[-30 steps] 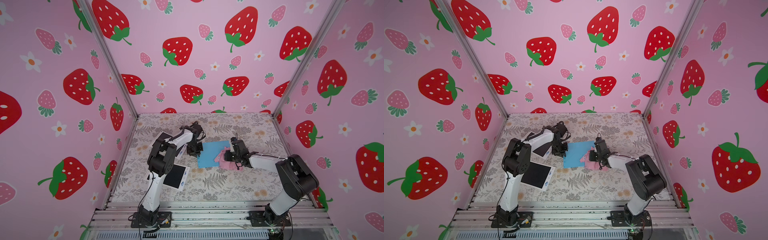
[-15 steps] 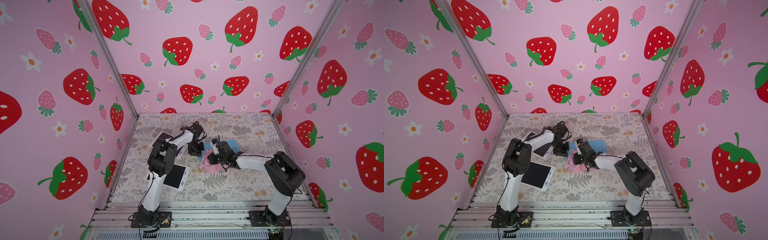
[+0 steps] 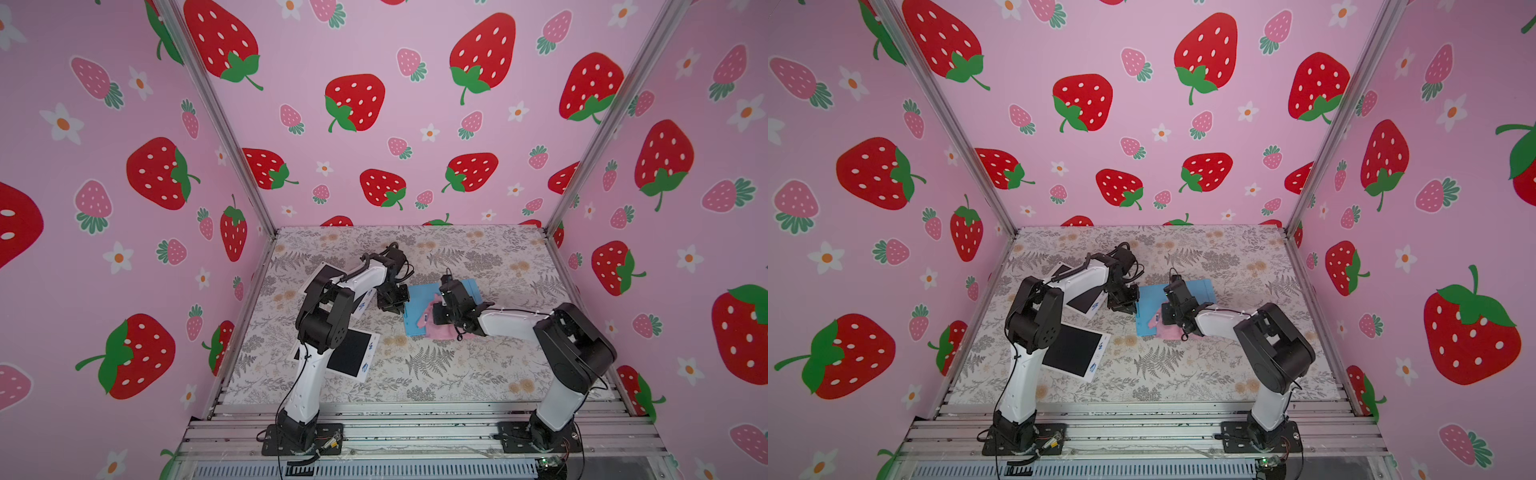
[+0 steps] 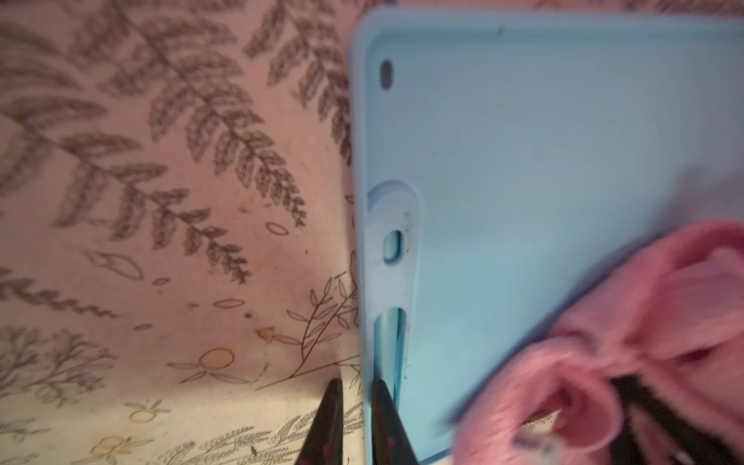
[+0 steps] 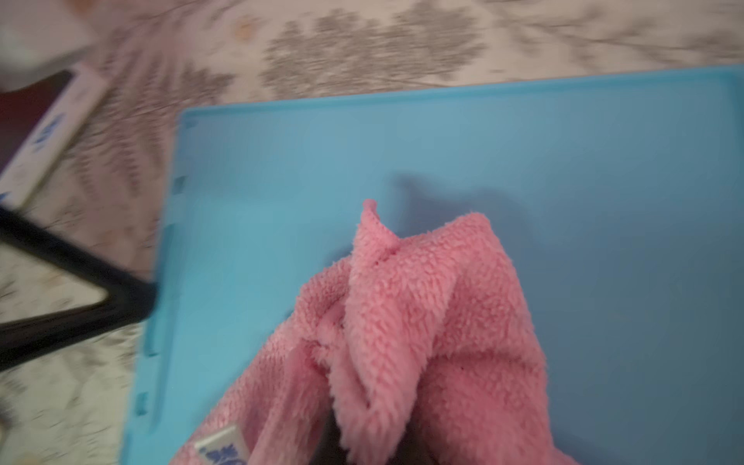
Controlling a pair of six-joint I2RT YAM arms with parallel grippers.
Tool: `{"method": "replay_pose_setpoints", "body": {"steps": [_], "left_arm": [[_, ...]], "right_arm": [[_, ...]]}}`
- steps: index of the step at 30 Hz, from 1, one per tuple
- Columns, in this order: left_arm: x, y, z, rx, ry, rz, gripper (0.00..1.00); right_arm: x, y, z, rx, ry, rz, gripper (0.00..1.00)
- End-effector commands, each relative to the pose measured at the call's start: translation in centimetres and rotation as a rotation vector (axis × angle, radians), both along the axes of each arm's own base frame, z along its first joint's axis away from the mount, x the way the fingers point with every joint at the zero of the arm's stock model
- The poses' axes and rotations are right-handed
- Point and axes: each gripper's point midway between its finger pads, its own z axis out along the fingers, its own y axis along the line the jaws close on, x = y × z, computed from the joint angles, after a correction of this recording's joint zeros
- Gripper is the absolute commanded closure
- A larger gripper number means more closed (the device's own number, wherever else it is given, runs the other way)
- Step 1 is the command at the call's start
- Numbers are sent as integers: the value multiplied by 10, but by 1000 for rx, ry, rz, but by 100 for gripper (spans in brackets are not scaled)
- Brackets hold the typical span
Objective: Wipe the drawing tablet
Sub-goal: Wipe the dirt from the drawing tablet.
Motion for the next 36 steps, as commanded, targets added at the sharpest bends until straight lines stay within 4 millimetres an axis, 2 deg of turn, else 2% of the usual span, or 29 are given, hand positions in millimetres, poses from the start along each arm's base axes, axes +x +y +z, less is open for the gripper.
{"method": "replay_pose_setpoints", "body": {"steps": [1, 3, 7, 9, 11, 15, 17, 19, 24, 26, 27, 29, 33, 35, 36], "left_arm": [[-18, 11, -34, 68, 82, -23, 85], [-19, 13, -34, 71, 81, -22, 85], [-21, 16, -37, 68, 88, -15, 85], [-22, 17, -38, 68, 87, -11, 85], [-22, 18, -39, 69, 92, -12, 85], [-21, 20, -41, 72, 94, -8, 85], [-22, 21, -43, 75, 100, -3, 85], [-23, 23, -44, 77, 105, 4, 85], [-23, 23, -46, 75, 112, 12, 85], [-23, 23, -47, 78, 116, 15, 85], [-23, 24, -48, 81, 117, 15, 85], [-22, 25, -48, 90, 111, 21, 85], [-21, 29, -49, 96, 114, 42, 85], [-21, 29, -50, 78, 121, 64, 85], [-20, 29, -51, 69, 124, 75, 85]], "right_arm": [[5, 20, 3, 16, -14, 19, 100], [20, -8, -1, 15, -4, -68, 100], [47, -85, -5, 33, 18, -256, 100], [54, -95, -2, 23, 4, -257, 100], [59, -76, 1, 29, 3, -200, 100], [61, 4, 9, 52, -15, -47, 100], [66, 28, 10, 77, -5, -32, 100], [77, 20, 6, 85, 8, -98, 100], [103, -57, 1, 100, 34, -277, 100], [108, -70, 3, 92, 25, -285, 100], [109, -66, 6, 95, 22, -269, 100], [108, -42, 10, 110, 20, -210, 100], [101, 27, 15, 132, 1, -82, 100], [101, 41, 14, 154, 10, -76, 100], [104, 39, 13, 157, 10, -96, 100]]}}
